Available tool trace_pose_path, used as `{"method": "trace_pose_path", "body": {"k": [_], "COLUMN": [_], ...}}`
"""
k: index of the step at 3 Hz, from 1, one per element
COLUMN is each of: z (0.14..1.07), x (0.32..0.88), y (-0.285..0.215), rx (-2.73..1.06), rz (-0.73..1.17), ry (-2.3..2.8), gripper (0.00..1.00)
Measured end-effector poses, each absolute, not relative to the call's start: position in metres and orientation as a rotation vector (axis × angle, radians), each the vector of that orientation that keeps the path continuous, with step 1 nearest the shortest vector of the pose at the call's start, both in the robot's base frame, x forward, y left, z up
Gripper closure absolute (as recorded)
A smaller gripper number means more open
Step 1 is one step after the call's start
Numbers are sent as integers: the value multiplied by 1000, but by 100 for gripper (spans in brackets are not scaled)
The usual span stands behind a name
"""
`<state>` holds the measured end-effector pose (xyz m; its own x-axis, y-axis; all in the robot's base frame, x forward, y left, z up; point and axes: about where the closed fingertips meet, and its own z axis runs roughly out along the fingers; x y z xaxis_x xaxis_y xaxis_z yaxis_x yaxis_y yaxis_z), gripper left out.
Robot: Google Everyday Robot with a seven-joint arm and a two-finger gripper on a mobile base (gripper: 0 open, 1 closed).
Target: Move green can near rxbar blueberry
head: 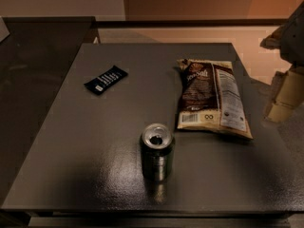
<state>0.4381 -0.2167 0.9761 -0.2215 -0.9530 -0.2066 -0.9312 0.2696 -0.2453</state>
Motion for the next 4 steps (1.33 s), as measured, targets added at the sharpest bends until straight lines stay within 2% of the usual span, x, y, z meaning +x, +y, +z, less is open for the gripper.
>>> {"method": "trace_pose_path", "body": {"k": [2,4], "z": [973,947], "x": [439,428], "y": [-209,-165], "rx": [-1739,-1842], "rz": [-49,153], "ry": [2190,2031], "gripper": [0,0]}}
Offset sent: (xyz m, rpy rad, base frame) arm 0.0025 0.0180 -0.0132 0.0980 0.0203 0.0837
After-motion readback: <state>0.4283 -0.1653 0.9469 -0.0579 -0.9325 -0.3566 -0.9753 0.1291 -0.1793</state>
